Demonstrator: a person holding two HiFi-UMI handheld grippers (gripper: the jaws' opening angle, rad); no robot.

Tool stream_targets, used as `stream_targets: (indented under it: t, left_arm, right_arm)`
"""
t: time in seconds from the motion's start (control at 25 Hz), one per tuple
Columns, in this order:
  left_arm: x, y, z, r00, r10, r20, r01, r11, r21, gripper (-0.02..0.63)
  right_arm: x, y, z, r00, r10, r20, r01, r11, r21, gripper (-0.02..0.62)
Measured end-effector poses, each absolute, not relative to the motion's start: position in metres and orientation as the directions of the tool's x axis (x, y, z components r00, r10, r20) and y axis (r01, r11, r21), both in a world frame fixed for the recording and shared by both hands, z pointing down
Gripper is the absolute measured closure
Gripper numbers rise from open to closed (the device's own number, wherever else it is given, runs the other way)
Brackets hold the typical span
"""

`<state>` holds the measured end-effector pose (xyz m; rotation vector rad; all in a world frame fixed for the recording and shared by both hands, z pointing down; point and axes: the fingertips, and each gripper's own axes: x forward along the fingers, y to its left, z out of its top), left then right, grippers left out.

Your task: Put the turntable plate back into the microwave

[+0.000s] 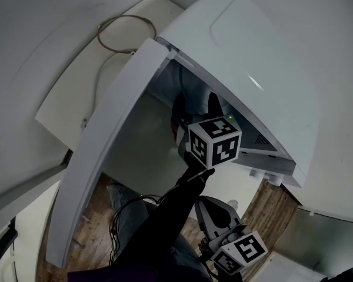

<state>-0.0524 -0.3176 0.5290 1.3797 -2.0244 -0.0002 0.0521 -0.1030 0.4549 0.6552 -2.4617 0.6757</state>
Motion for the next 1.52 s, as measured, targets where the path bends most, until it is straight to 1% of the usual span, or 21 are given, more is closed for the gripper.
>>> stream_targets:
  t: [0.28, 0.4, 0.52, 0.6, 0.68, 0.76, 0.84, 0.92, 1.04, 1.08, 1.2, 1.24, 1.28, 1.4, 1.48, 1.52]
  left_arm:
    - [-0.053, -0.316, 0.530, -0.196, -0.811, 0.552, -0.836, 0.433, 0.339, 0.305]
    - [-0.054, -0.317, 0.530, -0.186, -0.804, 0.565, -0.839, 0.429, 0.334, 0.301]
    - [-0.056, -0.317, 0.531, -0.177, -0.799, 0.575, -0.840, 0.428, 0.335, 0.299]
    - [-0.062, -0.315, 0.530, -0.214, -0.790, 0.574, -0.856, 0.435, 0.280, 0.287]
    - [-0.068, -0.315, 0.515, -0.289, -0.801, 0.525, -0.890, 0.427, 0.162, 0.262]
    - [-0.067, -0.323, 0.494, -0.310, -0.838, 0.450, -0.915, 0.391, 0.097, 0.268]
    - [-0.067, -0.327, 0.493, -0.289, -0.842, 0.455, -0.916, 0.382, 0.125, 0.268]
    - [-0.070, -0.322, 0.498, -0.288, -0.829, 0.479, -0.905, 0.398, 0.146, 0.268]
    - [-0.067, -0.312, 0.502, -0.288, -0.844, 0.452, -0.906, 0.393, 0.158, 0.278]
    - [-0.066, -0.307, 0.502, -0.289, -0.854, 0.432, -0.906, 0.390, 0.166, 0.306]
    - [-0.063, -0.283, 0.494, -0.296, -0.887, 0.353, -0.904, 0.379, 0.195, 0.480]
    - [-0.061, -0.274, 0.492, -0.290, -0.895, 0.338, -0.911, 0.367, 0.190, 0.557]
    - [-0.058, -0.265, 0.490, -0.280, -0.899, 0.337, -0.920, 0.352, 0.174, 0.599]
    - [-0.048, -0.239, 0.483, -0.243, -0.895, 0.374, -0.943, 0.308, 0.125, 0.598]
    - [-0.037, -0.222, 0.472, -0.171, -0.915, 0.365, -0.954, 0.247, 0.170, 0.598]
    - [-0.030, -0.215, 0.462, -0.107, -0.934, 0.340, -0.954, 0.193, 0.230, 0.598]
  right_arm:
    - [0.054, -0.105, 0.456, -0.756, -0.317, 0.572, -0.566, 0.756, -0.329, 0.586]
    - [0.060, -0.103, 0.460, -0.737, -0.315, 0.598, -0.574, 0.759, -0.308, 0.586]
    - [0.059, -0.105, 0.457, -0.743, -0.329, 0.583, -0.579, 0.752, -0.314, 0.586]
    - [0.062, -0.105, 0.459, -0.733, -0.334, 0.592, -0.588, 0.749, -0.306, 0.586]
    - [0.061, -0.105, 0.458, -0.739, -0.340, 0.582, -0.589, 0.745, -0.313, 0.586]
    - [0.060, -0.105, 0.458, -0.741, -0.336, 0.582, -0.586, 0.747, -0.315, 0.586]
    - [0.061, -0.103, 0.460, -0.731, -0.327, 0.599, -0.587, 0.750, -0.306, 0.586]
    - [0.059, -0.104, 0.457, -0.739, -0.336, 0.584, -0.588, 0.745, -0.316, 0.586]
    - [0.064, -0.105, 0.459, -0.725, -0.336, 0.602, -0.594, 0.747, -0.299, 0.586]
    - [0.064, -0.105, 0.459, -0.725, -0.337, 0.601, -0.595, 0.746, -0.299, 0.586]
    - [0.055, -0.108, 0.451, -0.746, -0.355, 0.563, -0.591, 0.742, -0.316, 0.586]
    - [0.054, -0.109, 0.449, -0.750, -0.356, 0.557, -0.588, 0.745, -0.315, 0.586]
    - [0.052, -0.109, 0.446, -0.756, -0.359, 0.548, -0.584, 0.748, -0.315, 0.586]
    - [0.057, -0.114, 0.440, -0.753, -0.381, 0.537, -0.593, 0.747, -0.301, 0.586]
    - [0.065, -0.121, 0.435, -0.734, -0.414, 0.538, -0.620, 0.732, -0.282, 0.586]
    - [0.067, -0.125, 0.428, -0.731, -0.434, 0.527, -0.631, 0.725, -0.277, 0.586]
